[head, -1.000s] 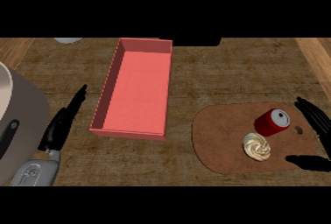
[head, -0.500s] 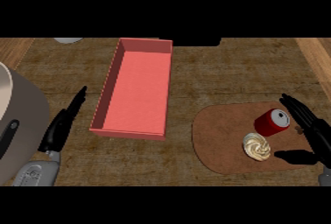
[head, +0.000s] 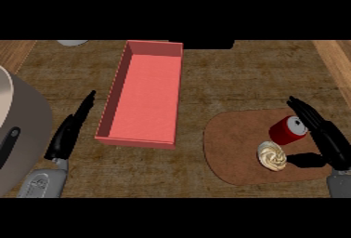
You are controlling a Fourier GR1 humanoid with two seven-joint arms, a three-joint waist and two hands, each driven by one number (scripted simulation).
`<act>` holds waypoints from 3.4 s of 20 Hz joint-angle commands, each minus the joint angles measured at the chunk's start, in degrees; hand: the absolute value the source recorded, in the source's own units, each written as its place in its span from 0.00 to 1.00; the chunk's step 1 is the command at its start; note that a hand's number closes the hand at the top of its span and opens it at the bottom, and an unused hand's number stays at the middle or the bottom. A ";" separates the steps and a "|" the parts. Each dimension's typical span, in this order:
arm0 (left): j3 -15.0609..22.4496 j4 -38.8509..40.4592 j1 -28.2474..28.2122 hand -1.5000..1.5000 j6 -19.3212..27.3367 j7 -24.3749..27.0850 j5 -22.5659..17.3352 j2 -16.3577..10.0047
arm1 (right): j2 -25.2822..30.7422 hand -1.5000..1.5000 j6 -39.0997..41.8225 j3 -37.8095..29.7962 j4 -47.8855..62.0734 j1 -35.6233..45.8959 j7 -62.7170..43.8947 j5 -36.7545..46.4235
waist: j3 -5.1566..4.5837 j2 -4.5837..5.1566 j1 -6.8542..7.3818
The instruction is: Pick the can from the cutting board and place it in the cardboard box
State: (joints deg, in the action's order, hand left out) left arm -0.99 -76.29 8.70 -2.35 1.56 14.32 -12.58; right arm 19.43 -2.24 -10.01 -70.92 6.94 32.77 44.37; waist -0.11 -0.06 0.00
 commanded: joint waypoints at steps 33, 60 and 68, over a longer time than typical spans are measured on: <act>3.25 -1.03 3.05 0.50 -4.17 1.20 2.40 1.48 | -19.17 1.00 -8.41 21.23 2.11 15.54 -32.32 33.63 | -0.53 0.58 9.64; 2.65 4.13 5.53 0.50 -1.59 0.55 3.75 3.19 | -19.41 1.00 10.07 40.80 7.42 59.23 -111.00 20.73 | -0.14 0.67 6.97; 0.77 2.93 4.46 0.50 -1.59 1.89 2.44 2.17 | -19.39 1.00 6.24 36.37 15.14 56.78 -109.86 8.10 | -0.01 0.84 5.34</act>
State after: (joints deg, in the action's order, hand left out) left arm 0.83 -73.41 13.82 -4.20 2.26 17.28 -9.85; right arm 0.82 5.95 28.91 -58.34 66.19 -67.12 58.89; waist -0.20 0.56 6.20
